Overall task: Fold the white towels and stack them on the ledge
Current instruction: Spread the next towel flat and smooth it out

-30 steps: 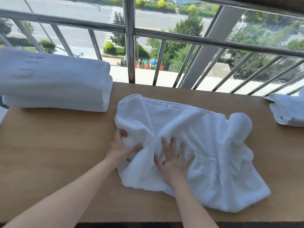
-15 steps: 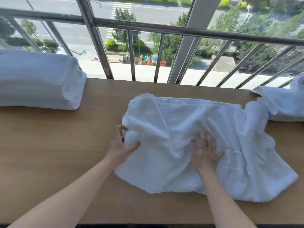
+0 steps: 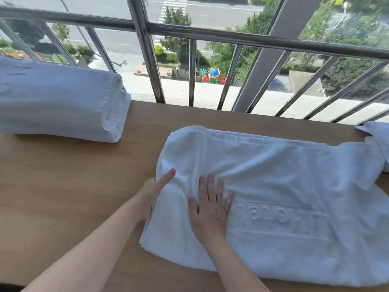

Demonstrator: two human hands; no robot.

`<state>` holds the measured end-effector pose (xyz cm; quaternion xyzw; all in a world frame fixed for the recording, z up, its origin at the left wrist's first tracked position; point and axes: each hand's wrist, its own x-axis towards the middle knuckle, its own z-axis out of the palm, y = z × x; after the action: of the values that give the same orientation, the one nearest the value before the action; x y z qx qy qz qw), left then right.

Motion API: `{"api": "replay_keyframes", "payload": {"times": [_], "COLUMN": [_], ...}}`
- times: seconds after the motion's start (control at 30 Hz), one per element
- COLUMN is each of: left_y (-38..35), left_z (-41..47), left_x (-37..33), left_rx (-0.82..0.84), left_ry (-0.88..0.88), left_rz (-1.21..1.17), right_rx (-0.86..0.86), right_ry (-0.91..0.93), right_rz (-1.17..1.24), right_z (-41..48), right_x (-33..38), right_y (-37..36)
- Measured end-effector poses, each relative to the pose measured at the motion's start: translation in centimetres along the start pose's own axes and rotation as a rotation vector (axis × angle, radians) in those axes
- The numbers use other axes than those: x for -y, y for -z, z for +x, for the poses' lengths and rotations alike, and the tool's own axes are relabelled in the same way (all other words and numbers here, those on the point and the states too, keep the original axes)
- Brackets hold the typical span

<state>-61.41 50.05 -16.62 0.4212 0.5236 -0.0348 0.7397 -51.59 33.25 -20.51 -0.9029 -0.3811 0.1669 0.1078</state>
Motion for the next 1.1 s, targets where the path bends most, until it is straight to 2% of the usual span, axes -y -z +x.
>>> {"api": "replay_keyframes", "payload": {"times": [0.07,0.2,0.33,0.43,0.53,0.7,0.83,0.9,0.97,1.0,1.1], "left_y": [-0.7,-2.2,-2.7,-0.8,2.2,4.5,4.6,4.8,6.1,6.7,8.0], "left_z": [1.4,4.1,6.3,6.4,6.3,7.6,7.6,8.0,8.4,8.3,6.6], "left_x": [-1.8,-5.4,-7.4,-6.9,-5.6,-8.9,-11.9,-10.7,-9.2,-8.5,-5.9], "left_rx": [0.082,0.205,0.005,-0.042,-0.13,0.026,0.119,0.008,-0.162,-0.191,-0.107], "left_ry": [0.022,-0.11,-0.306,-0.391,-0.487,-0.464,-0.701,-0.686,-0.565,-0.523,-0.458], "left_rz": [0.032,-0.076,-0.139,-0.188,-0.181,-0.159,-0.072,-0.034,0.008,0.003,0.016], "right_rx": [0.047,0.105,0.109,0.003,-0.006,-0.022,0.001,0.043,0.116,0.157,0.205], "right_ry": [0.061,0.161,0.084,-0.013,0.029,0.031,0.013,-0.025,-0.067,-0.081,-0.11], "right_rz": [-0.016,-0.052,0.028,0.198,0.112,-0.079,-0.152,-0.189,-0.253,-0.279,-0.285], "right_z": [-0.2,-1.3,-1.0,-0.5,-0.6,-1.0,-1.0,-0.7,-0.3,-0.1,0.4], "right_x": [-1.5,-3.4,-2.6,-1.0,0.9,3.1,3.0,3.5,4.1,4.3,4.7], "right_y": [0.6,1.6,1.9,2.1,1.1,-0.7,-1.0,-1.1,-1.2,-1.2,-1.2]}}
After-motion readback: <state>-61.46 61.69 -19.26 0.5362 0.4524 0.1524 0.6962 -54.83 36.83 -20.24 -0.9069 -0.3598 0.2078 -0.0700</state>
